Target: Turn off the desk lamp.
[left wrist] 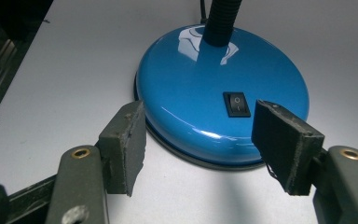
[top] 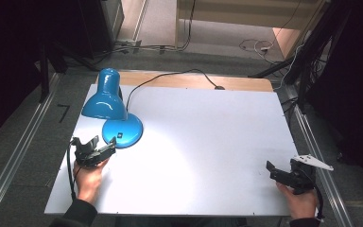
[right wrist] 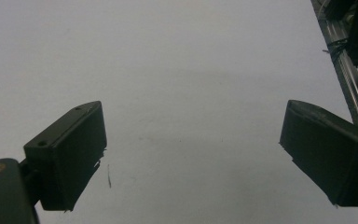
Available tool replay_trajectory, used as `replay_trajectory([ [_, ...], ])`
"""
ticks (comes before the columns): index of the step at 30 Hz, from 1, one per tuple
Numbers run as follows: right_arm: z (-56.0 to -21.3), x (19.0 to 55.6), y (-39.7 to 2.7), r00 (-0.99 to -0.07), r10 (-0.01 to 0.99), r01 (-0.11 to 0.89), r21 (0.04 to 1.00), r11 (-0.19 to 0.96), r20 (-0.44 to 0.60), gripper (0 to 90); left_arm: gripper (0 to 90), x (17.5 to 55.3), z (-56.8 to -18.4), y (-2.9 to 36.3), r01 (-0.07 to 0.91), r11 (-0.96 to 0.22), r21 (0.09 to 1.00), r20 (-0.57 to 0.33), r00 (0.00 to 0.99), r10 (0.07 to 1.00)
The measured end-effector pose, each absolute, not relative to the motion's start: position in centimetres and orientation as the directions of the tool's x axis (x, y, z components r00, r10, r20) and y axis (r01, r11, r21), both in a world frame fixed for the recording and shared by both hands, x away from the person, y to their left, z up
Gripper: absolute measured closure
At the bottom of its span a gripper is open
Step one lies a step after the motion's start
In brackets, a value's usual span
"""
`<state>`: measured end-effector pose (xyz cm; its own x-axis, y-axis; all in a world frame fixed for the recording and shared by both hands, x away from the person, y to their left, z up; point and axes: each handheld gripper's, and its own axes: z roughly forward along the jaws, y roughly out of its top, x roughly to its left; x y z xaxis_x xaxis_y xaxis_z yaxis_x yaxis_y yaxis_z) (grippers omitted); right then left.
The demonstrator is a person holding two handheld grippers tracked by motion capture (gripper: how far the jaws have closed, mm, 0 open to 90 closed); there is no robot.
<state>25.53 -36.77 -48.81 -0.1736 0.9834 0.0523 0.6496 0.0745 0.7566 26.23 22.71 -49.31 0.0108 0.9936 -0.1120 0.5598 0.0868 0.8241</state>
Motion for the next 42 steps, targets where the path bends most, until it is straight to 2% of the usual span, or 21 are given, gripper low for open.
replay_trajectory([
  [27, -49.0, 25.7, -36.9, -0.164, 0.984, 0.660, 0.748, 0.062, 0.063, 5.8, 67.2, 27.2, -49.4, 22.2, 0.550, 0.073, 0.832, -0.115, 0.043, 0.992],
  [39, -49.0, 25.7, -36.9, -0.165, 0.984, 0.660, 0.749, 0.061, 0.066, 5.8, 87.3, 27.6, -49.1, 21.9, 0.536, 0.063, 0.842, -0.110, 0.056, 0.992],
  [42, -49.0, 25.7, -36.9, -0.165, 0.984, 0.660, 0.749, 0.060, 0.066, 5.8, 90.0, 27.7, -49.1, 21.9, 0.534, 0.054, 0.844, -0.106, 0.066, 0.992],
])
